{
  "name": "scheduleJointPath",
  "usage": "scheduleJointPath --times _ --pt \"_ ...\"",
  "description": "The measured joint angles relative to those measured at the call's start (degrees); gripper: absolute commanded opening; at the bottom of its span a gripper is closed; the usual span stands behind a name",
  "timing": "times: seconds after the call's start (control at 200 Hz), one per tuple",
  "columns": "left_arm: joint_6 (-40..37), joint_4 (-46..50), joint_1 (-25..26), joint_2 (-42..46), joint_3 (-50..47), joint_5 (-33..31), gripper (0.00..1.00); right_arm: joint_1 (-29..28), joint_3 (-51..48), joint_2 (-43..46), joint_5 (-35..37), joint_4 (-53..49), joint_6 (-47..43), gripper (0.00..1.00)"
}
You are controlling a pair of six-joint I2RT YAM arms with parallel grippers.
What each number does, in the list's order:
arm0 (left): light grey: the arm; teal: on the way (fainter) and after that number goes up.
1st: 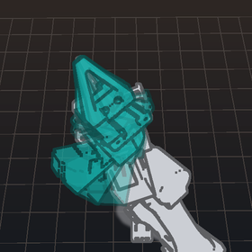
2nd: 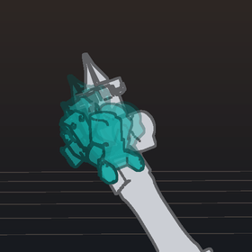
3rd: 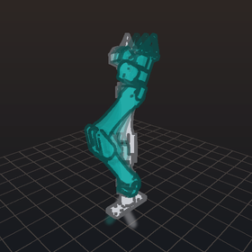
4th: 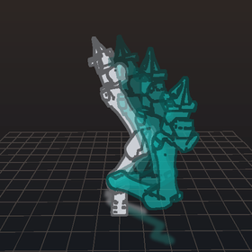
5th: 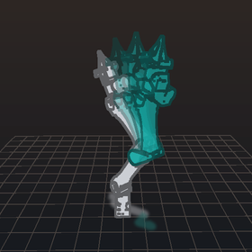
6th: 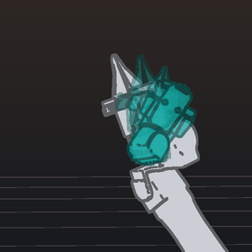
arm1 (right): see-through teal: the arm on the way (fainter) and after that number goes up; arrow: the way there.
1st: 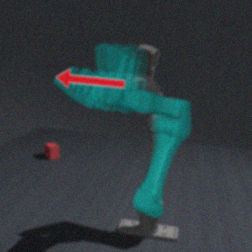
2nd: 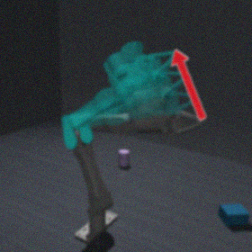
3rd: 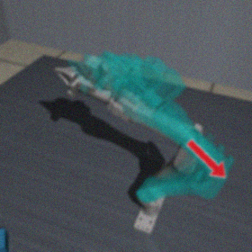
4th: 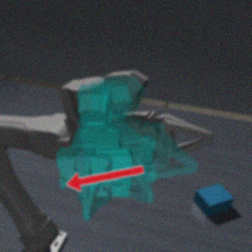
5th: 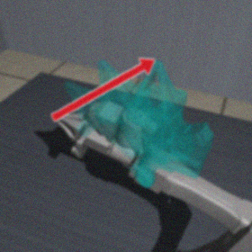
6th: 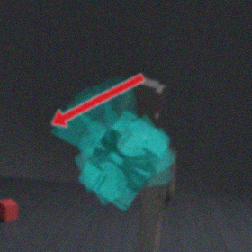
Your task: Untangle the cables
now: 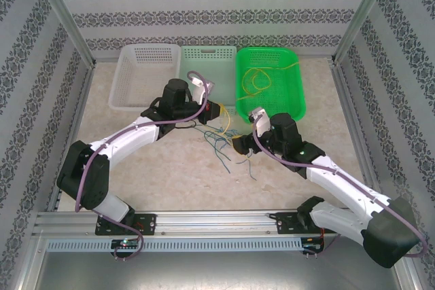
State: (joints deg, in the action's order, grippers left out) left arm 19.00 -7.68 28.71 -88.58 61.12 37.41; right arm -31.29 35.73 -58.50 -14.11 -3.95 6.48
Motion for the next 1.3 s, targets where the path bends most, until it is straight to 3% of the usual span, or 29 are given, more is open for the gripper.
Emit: scheduleJointPath --times 0.165,0.275,0.405,0.749,1.049,1.109,1.299 --pt "2.08 -2.58 -2.1 0.0 -1.09 3.58 0.0 1.33 0.0 -0.68 -0.31 0.52 -1.25 0.85" --pt "2.03 -2.64 -3.43 -0.11 -1.38 6.01 0.0 5.03 -0.04 1.57 -1.49 0.72 -1.6 0.75" --pt "2.03 -2.64 -3.89 -0.46 -1.22 8.85 0.0 8.09 0.52 4.02 -4.72 0.74 -2.64 0.71" --pt "3.82 -3.58 -3.98 -3.06 -0.04 11.87 0.0 4.39 3.56 -6.36 -13.88 0.39 -3.89 0.72" --pt "8.63 -9.51 -3.98 -5.44 0.42 13.84 0.0 2.54 4.7 -11.5 -16.22 4.15 -3.63 0.69" --pt "9.4 -10.05 -3.98 -5.88 0.44 14.08 0.0 2.1 5.51 -12.76 -16.85 4.76 -3.39 0.62" --pt "11.19 -12.09 -4.28 -6.21 0.52 13.94 0.0 0.66 6.16 -13.68 -17.9 6.8 -2.16 0.17"
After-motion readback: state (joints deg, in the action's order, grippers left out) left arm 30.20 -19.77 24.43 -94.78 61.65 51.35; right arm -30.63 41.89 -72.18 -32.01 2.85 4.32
